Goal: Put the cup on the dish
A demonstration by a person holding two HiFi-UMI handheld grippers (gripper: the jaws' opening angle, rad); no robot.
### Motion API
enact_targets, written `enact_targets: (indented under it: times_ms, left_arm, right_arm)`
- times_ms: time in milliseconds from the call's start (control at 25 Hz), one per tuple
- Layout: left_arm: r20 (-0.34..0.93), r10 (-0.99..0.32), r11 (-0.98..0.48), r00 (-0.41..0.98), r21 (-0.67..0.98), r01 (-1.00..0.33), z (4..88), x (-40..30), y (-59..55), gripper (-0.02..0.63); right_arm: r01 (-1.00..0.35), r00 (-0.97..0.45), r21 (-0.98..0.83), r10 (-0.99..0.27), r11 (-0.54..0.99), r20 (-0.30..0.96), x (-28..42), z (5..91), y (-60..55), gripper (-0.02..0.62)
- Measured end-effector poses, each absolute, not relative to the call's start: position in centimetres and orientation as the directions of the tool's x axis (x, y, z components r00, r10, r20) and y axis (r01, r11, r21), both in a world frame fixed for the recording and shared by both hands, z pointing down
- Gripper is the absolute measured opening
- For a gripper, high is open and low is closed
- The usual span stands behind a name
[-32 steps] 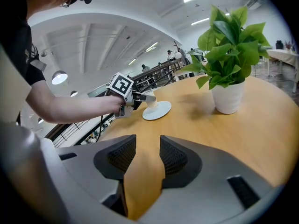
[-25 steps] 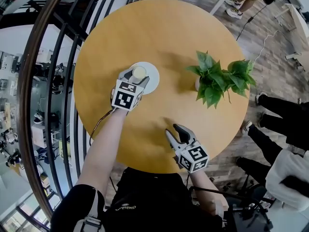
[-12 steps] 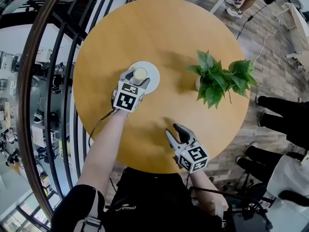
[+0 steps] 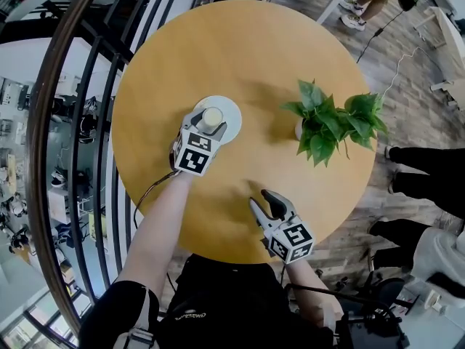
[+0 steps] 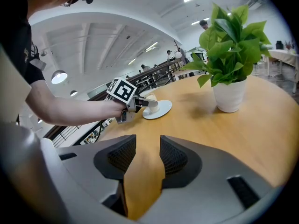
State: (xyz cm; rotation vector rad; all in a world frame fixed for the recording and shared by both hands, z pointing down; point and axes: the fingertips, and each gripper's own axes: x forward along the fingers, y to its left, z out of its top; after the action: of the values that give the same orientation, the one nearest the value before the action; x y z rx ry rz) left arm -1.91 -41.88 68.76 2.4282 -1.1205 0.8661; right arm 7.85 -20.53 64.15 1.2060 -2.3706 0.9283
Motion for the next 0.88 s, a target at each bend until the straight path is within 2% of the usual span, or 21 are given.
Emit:
enact_targets:
  times_ms: [880]
  left_arm:
    - [0.598,-0.609,-0.615,0.522,0.061,-0.786,69.3,-1.6,-42.0,0.287]
  right_arm:
    - [-0.814,-0.581,-0.396,-0.599,0.425,0.551,8.5,64.8,-19.4,0.150]
